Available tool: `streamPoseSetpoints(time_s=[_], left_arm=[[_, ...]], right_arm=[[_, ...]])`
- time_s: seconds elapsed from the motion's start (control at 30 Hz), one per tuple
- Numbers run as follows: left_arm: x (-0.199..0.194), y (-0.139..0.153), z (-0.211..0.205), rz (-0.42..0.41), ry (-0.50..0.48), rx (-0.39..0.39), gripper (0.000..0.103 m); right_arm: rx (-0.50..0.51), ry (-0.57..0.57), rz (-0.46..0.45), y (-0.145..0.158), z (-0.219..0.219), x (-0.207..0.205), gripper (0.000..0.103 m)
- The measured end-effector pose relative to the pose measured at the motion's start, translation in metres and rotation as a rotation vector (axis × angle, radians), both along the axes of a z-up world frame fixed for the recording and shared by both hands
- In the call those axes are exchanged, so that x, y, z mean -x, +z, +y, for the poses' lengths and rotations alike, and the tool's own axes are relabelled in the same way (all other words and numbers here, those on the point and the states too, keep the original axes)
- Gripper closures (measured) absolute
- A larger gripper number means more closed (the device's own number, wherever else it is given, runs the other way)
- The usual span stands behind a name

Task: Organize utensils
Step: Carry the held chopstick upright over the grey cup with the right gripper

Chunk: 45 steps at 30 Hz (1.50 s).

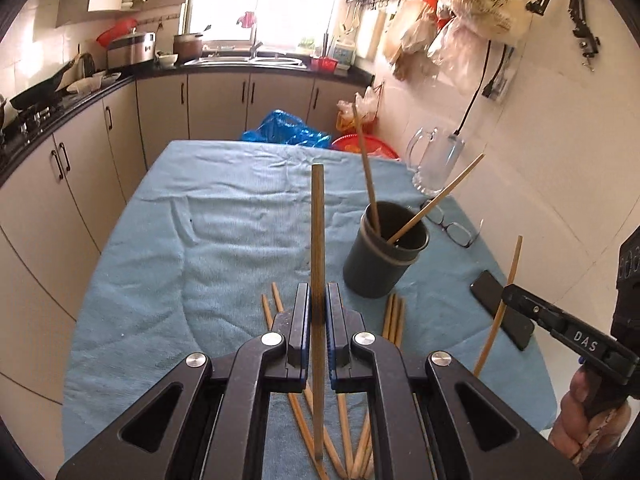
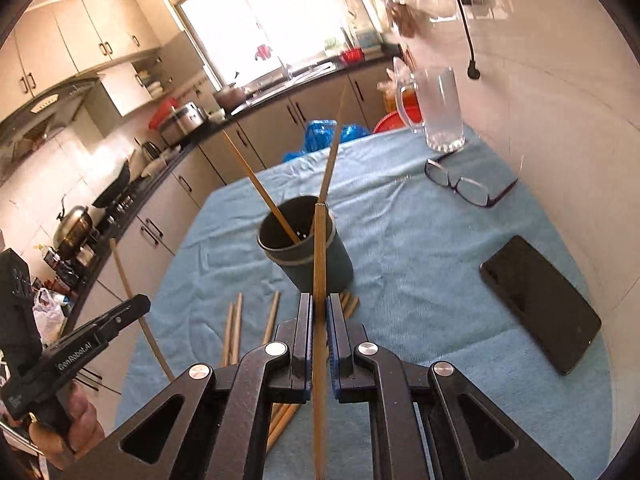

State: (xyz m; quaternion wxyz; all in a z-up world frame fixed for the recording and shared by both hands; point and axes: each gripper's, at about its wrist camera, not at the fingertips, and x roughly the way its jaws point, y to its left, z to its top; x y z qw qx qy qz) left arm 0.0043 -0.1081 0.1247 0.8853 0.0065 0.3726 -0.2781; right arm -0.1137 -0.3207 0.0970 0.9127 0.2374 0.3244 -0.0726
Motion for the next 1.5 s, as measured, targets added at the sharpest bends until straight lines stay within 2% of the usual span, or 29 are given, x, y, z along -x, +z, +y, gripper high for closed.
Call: streamPoseSetpoints(time_s=[0.3,0.87,1.5], left_arm=[[0.001,0.002,0.001,-0.006,-0.005,0.019,0.097],[0.0,0.008,-0.001,-0.02,-0.012,0.015,0.097],[-0.003,0.031,-0.005,-0.046,-0.022,0.032,0.097]], right_arm=[[0.005,-0.011,-0.044,0.015,0.002,0.016,0.096],[0.007,-0.036,-0.079,0.026,-0.01,0.014,0.096],[0.012,-0.065,-0.12,0.047,-0.023,0.016,0.096]])
